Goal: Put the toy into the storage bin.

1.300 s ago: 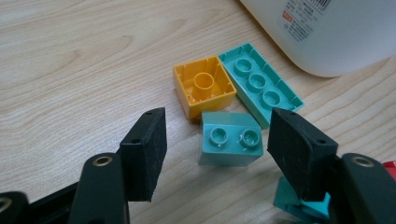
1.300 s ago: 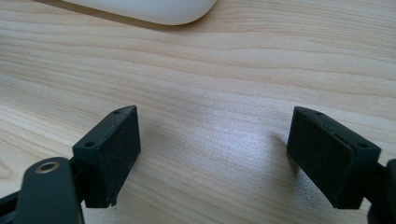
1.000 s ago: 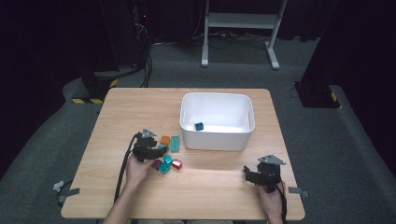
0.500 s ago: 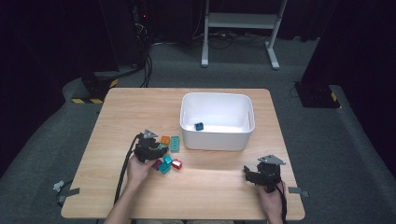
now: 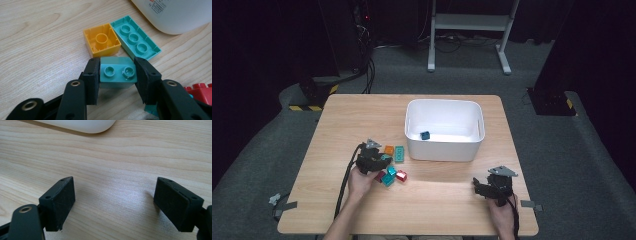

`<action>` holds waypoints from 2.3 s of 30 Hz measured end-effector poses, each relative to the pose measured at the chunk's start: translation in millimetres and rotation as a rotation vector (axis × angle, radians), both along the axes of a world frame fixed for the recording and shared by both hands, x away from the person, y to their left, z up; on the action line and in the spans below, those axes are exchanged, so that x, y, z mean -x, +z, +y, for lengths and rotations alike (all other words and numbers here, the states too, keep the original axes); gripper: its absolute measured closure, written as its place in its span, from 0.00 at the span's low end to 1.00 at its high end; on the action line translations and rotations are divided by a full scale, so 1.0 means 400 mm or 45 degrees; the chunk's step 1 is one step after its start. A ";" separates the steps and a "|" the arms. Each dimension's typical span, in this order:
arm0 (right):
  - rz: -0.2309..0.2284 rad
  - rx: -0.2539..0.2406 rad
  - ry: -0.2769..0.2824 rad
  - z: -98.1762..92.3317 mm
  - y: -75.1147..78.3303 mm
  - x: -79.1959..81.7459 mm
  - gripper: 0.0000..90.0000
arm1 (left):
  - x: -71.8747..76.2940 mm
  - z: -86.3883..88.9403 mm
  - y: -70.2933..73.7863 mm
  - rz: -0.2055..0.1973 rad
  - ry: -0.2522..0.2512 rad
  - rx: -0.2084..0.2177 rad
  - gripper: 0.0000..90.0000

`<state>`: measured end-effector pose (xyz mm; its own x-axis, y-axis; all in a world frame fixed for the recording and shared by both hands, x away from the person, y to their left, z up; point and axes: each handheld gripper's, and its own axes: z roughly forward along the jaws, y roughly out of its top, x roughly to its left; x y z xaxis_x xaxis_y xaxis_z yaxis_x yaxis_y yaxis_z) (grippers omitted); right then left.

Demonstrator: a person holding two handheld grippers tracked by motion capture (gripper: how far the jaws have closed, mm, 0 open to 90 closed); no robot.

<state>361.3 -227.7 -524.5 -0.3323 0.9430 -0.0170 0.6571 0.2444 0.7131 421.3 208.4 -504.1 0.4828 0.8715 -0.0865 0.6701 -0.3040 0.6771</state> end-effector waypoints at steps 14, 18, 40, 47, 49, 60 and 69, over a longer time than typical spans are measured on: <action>0.000 0.000 0.000 0.000 0.000 0.000 0.19 | 0.003 0.005 0.008 -0.017 -0.004 0.016 0.65; 0.000 0.000 0.000 0.000 0.000 0.000 0.19 | 0.007 0.009 0.016 -0.022 -0.007 0.031 0.65; 0.000 0.000 -0.001 0.000 0.000 0.000 0.19 | 0.030 0.042 0.064 -0.066 -0.002 0.089 0.65; 0.000 0.000 0.000 0.000 0.000 0.000 0.19 | 0.035 0.051 0.091 -0.089 -0.005 0.087 0.65; 0.000 0.000 0.000 0.000 0.000 0.000 0.19 | 0.036 0.057 0.101 -0.097 -0.003 0.092 0.65; 0.000 0.000 0.000 0.000 0.000 0.000 0.19 | 0.041 0.077 0.145 -0.118 -0.002 0.157 0.65; 0.000 0.000 0.000 0.000 0.000 0.000 0.19 | 0.039 0.070 0.196 -0.149 -0.036 0.179 0.65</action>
